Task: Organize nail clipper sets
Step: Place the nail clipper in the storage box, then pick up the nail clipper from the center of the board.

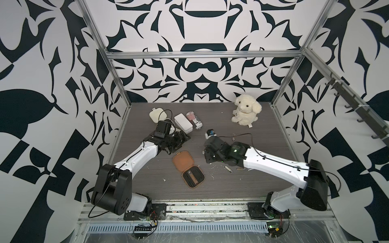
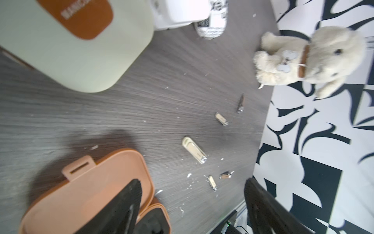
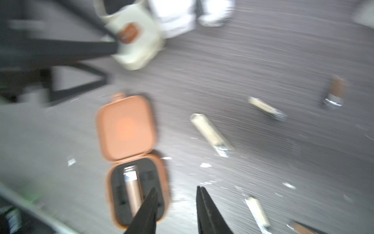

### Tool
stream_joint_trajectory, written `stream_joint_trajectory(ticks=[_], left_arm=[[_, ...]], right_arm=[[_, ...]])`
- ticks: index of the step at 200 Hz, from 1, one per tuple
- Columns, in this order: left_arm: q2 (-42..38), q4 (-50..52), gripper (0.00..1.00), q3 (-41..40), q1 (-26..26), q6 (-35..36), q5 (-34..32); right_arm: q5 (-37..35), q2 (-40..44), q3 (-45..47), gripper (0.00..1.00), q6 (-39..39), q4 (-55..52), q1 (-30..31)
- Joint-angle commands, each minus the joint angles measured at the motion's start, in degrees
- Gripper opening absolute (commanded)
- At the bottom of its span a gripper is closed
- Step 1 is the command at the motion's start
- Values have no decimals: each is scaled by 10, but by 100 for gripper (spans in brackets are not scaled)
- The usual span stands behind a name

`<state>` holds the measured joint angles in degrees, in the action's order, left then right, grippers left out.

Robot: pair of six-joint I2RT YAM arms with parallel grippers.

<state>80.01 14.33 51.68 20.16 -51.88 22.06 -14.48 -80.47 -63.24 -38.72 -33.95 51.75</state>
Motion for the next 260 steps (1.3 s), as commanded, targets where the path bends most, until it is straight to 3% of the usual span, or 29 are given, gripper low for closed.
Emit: stream_joint_trajectory(ticks=[1, 21, 43, 88, 179, 260], left_arm=[[-14, 38, 84, 11, -6, 11, 3], [-16, 41, 84, 3, -10, 14, 3], [-13, 26, 84, -17, -12, 8, 9], [6, 2, 84, -29, -13, 2, 21], [6, -9, 84, -48, -15, -1, 22], [10, -10, 84, -58, -32, 0, 29]], right_arm=[[2, 40, 69, 38, -42, -38, -82], [-7, 73, 120, 40, -63, -52, -147], [39, 101, 189, 41, -73, -24, -210], [68, 92, 229, 43, -64, 14, -264], [58, -84, 116, 43, -23, 60, -288], [73, -263, -60, 45, 26, 38, -334]])
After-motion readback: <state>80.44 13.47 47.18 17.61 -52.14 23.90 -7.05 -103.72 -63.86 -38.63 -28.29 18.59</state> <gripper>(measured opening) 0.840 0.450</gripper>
